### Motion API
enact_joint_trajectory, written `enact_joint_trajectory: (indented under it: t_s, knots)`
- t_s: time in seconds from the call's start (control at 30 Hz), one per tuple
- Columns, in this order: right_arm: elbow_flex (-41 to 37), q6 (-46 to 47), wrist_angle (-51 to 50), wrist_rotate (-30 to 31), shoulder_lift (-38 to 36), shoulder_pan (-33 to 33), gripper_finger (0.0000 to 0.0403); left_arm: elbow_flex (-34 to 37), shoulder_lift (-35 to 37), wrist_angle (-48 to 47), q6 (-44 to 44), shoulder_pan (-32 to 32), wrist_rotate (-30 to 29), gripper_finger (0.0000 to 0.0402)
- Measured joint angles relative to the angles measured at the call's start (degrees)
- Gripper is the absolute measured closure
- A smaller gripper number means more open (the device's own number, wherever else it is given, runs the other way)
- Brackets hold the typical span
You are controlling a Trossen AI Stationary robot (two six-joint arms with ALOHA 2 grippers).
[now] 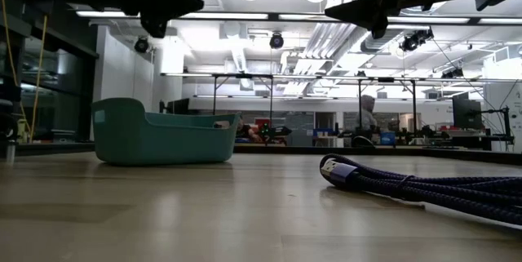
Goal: Pick and place USB-C Cables
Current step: Put the dark blue charger cable into the bin
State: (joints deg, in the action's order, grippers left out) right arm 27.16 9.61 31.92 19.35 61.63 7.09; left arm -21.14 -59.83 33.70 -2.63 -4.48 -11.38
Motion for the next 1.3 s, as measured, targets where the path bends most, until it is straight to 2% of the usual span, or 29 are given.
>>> enact_joint_trajectory:
  t_s: [0.13, 0.67, 0.77, 0.83, 0.9, 1.07, 1.3]
  knots:
    - [0.0, 0.0, 0.0, 0.0, 0.0, 0.0, 0.0176, 1.7, 2.7, 0.3, -0.2, 0.8, 0.0, 0.0248]
    - [0.0, 2.2, 0.0, -0.1, 0.0, 0.0, 0.0176, 1.7, 2.8, 1.1, -0.2, 0.7, 0.1, 0.0248]
    - [0.1, 7.8, 0.2, -3.7, 0.0, 0.1, 0.0176, 1.7, 2.8, 1.1, -0.2, 0.7, 0.1, 0.0248]
    - [1.2, 9.0, 0.0, -7.5, 0.3, 0.9, 0.0176, 1.7, 2.8, 1.1, -0.2, 0.7, 0.1, 0.0248]
    - [3.2, 9.4, -0.6, -8.3, 1.5, 2.7, 0.0176, 1.7, 2.8, 1.0, -0.2, 0.7, 0.1, 0.0248]
    - [13.5, 8.6, -15.1, -4.8, 7.9, 7.5, 0.0176, 1.7, 2.8, 0.9, -0.2, 0.7, 0.1, 0.0248]
    - [33.4, 16.8, -47.3, -1.5, 23.5, 11.5, 0.0176, 1.7, 2.7, 0.9, -0.2, 0.7, 0.1, 0.0248]
